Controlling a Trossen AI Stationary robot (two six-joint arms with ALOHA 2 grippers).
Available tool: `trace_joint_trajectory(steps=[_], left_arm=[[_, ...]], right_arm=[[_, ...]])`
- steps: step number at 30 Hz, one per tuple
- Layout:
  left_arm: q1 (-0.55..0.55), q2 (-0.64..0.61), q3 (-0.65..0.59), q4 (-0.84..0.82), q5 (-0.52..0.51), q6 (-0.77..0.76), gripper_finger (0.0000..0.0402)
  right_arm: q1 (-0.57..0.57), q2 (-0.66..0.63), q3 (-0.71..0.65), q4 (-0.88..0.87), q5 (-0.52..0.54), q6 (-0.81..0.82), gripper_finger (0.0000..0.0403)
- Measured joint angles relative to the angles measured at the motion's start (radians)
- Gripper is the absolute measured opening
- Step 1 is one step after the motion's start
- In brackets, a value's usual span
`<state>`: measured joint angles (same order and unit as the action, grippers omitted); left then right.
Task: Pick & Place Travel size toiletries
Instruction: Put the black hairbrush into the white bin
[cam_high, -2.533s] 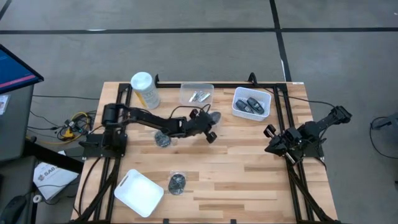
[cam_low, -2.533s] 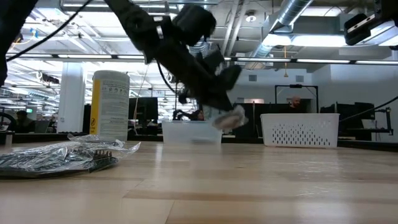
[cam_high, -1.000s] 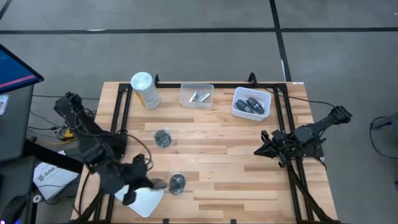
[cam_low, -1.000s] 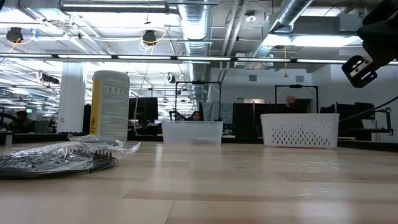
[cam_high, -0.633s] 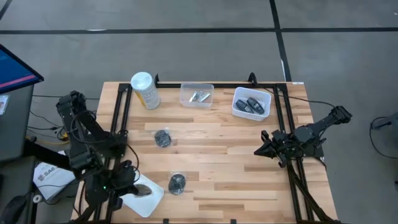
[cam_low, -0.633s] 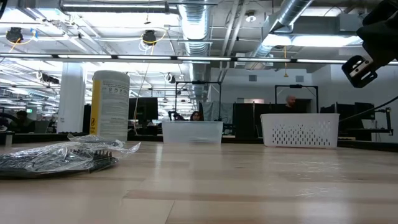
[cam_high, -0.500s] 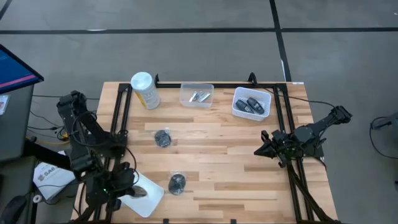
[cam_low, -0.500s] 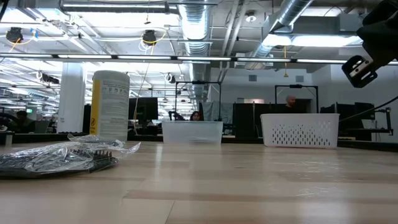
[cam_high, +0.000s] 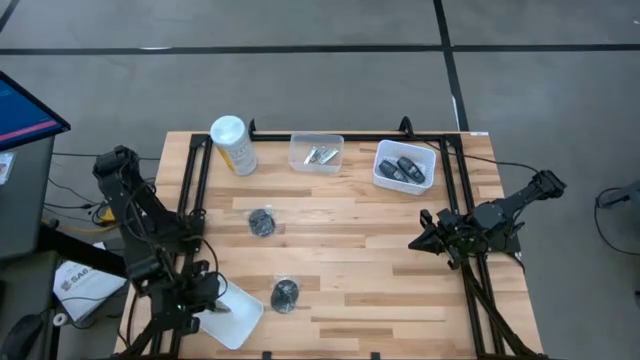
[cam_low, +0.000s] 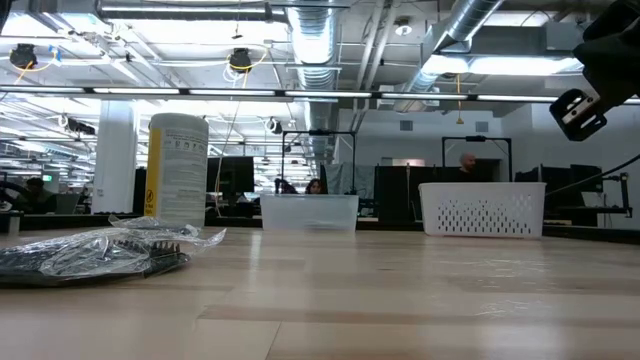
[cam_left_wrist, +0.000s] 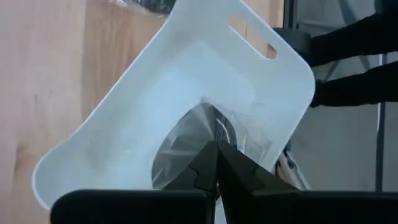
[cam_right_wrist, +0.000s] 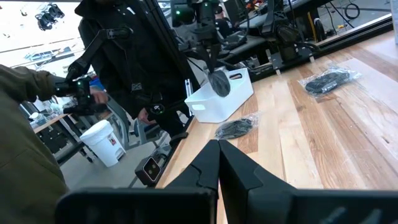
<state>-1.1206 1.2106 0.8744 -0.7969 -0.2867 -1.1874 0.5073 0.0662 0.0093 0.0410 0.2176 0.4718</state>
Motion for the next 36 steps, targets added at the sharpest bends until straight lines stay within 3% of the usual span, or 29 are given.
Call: trace_joint_trajectory(steps=[7,11,16,21,25,29,36], left_arm=[[0.001,0.0,-0.039,0.021,0.01,-0.005,0.0032],[0.008,0.0,-0.039,0.048,0.012,-0.059,0.008],[0.07,-0.025,-0.039,0.257,-0.014,-0.078,0.0156],[0.231,-0.079,-0.039,0.326,-0.205,-0.097,0.0203],[0.399,-0.112,-0.039,0.328,-0.323,0.071,0.0208],[0.604,-0.113,-0.038,0.286,-0.319,0.168,0.0207],[0.944,-0.068,-0.038,0.007,-0.217,0.092,0.021]], right_arm=[[0.0,0.0,0.0,0.0,0.0,0.0,0.0],[0.0,0.0,0.0,0.0,0.0,0.0,0.0],[0.0,0.0,0.0,0.0,0.0,0.0,0.0],[0.0,0.0,0.0,0.0,0.0,0.0,0.0],[0.0,0.0,0.0,0.0,0.0,0.0,0.0],[0.0,0.0,0.0,0.0,0.0,0.0,0.0],[0.0,0.0,0.0,0.0,0.0,0.0,0.0]])
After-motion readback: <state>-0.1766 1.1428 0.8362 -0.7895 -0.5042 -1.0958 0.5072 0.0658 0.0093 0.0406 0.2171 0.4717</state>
